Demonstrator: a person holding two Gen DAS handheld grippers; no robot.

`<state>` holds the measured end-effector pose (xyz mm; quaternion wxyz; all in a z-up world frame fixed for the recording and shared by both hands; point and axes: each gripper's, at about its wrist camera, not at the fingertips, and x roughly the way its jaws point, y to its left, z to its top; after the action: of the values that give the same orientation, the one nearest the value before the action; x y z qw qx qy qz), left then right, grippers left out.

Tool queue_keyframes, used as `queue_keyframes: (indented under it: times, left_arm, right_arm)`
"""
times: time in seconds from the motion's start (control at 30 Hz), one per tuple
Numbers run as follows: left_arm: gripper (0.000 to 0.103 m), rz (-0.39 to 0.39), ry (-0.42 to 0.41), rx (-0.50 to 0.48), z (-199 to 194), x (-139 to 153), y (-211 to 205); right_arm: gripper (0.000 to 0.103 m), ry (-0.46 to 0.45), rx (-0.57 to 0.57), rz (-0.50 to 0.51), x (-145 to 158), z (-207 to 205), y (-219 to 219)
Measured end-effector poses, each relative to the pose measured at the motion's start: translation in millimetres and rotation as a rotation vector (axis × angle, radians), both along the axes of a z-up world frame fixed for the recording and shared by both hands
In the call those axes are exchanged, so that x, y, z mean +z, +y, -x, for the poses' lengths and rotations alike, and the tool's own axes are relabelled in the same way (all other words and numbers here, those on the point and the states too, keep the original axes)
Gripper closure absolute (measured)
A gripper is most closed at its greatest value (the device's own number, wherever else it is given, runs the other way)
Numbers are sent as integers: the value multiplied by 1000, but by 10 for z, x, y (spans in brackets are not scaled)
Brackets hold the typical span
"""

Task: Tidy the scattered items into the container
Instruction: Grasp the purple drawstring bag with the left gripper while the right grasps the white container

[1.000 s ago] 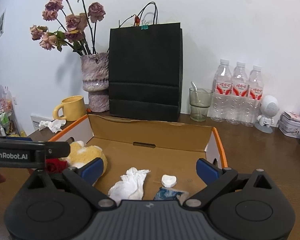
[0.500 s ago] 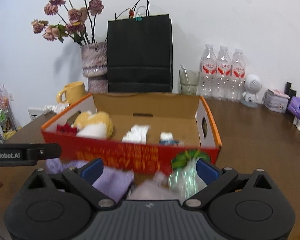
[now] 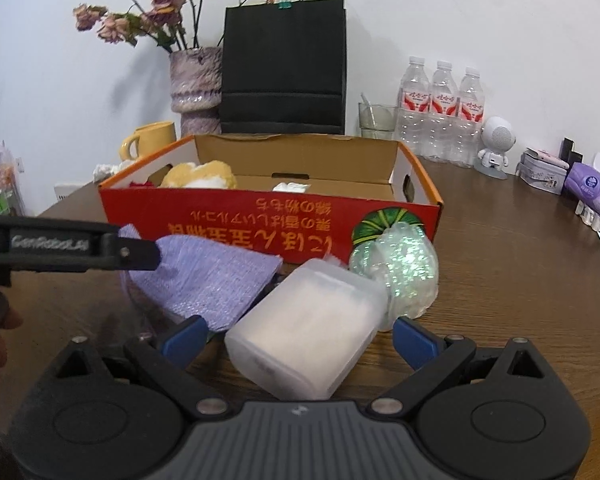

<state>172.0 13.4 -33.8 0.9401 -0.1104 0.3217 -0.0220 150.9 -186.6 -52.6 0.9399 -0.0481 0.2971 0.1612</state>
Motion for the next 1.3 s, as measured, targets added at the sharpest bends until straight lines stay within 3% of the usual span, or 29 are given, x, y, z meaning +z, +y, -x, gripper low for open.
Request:
queue_keyframes:
  times: [0.1,0.17,0.2,0.27,0.4,0.43,0.63,0.77,1.03,1.1,1.17,1.3]
  left_arm:
    - [29,28,25,1,-104,-62,11]
    - [52,46,53,-3,-194,-116,29]
    - [56,53,61,-4,-227,-137,45]
    - [72,58,49,-9,-234,-144,93]
    - [85,27,-5,-19,-115,-100,189]
    - [93,18,-19,-20,-71,-92,209]
    - [93,-8,-58,-23,171,-59,243]
    - [93,0,-78,-21,279,-10,247]
    - [93,10,-74,-24,327,-14,249]
    - [93,12,-71,-24,329,-28,243]
    - [93,13,-69,-23,327,-37,242]
    - [93,15,-62,-23,302,-42,241]
  right_arm:
    - [5,2,-6,41,-39,-46,80]
    - [10,-4,-17,53,-51,-79,90]
    - [13,-1,-20,47,-50,-104,69]
    - [20,19,-10,8,-44,-153,-27]
    - [30,12,16,-21,-49,-130,-223]
    - [33,6,23,-20,-52,-116,-257]
    - [38,-21,59,10,-63,14,-346]
    - [38,-33,52,-22,-46,113,-387]
    - [38,-20,45,-30,-66,170,-375]
    - [34,-15,27,-31,-61,142,-347]
    - [22,-3,10,-30,-55,73,-296]
    - [25,38,-12,-21,-85,-89,-211]
